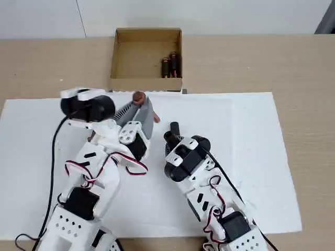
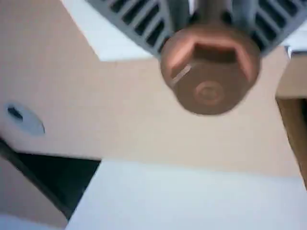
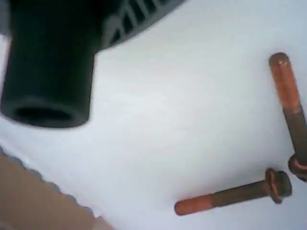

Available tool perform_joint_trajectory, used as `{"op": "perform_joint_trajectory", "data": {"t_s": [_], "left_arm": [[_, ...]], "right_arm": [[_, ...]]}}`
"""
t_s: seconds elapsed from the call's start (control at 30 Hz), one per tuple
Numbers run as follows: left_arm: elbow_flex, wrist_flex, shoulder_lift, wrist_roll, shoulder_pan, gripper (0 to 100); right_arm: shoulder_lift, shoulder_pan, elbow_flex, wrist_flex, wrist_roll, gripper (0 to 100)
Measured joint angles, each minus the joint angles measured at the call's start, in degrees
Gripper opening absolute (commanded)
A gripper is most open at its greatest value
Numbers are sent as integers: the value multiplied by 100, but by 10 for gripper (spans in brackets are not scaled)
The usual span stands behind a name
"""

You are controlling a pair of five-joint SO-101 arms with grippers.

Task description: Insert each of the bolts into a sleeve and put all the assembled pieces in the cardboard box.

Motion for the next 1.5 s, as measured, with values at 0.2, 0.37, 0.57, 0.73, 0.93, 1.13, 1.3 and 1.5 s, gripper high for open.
{"op": "perform_joint_trajectory", "data": {"t_s": [0.2, 0.37, 0.57, 0.73, 0.93, 1.13, 1.3, 1.5], "left_arm": [[-105, 149, 0, 237, 35, 5], [-105, 176, -18, 246, 264, 5], [-105, 176, -18, 255, 369, 5], [-105, 281, -18, 255, 378, 5], [-105, 290, -18, 255, 413, 5], [-105, 290, -18, 255, 413, 5], [-105, 290, -18, 255, 413, 5], [-105, 290, -18, 255, 413, 5]], "right_arm": [[0, 0, 0, 0, 18, 4], [0, 0, 0, 0, 176, 4], [0, 0, 0, 0, 193, 4], [0, 0, 0, -211, 193, 4], [0, 0, 0, -273, 193, 4], [0, 9, 0, -273, 193, 4], [0, 26, 0, -273, 193, 4], [0, 26, 0, -273, 193, 4]]}}
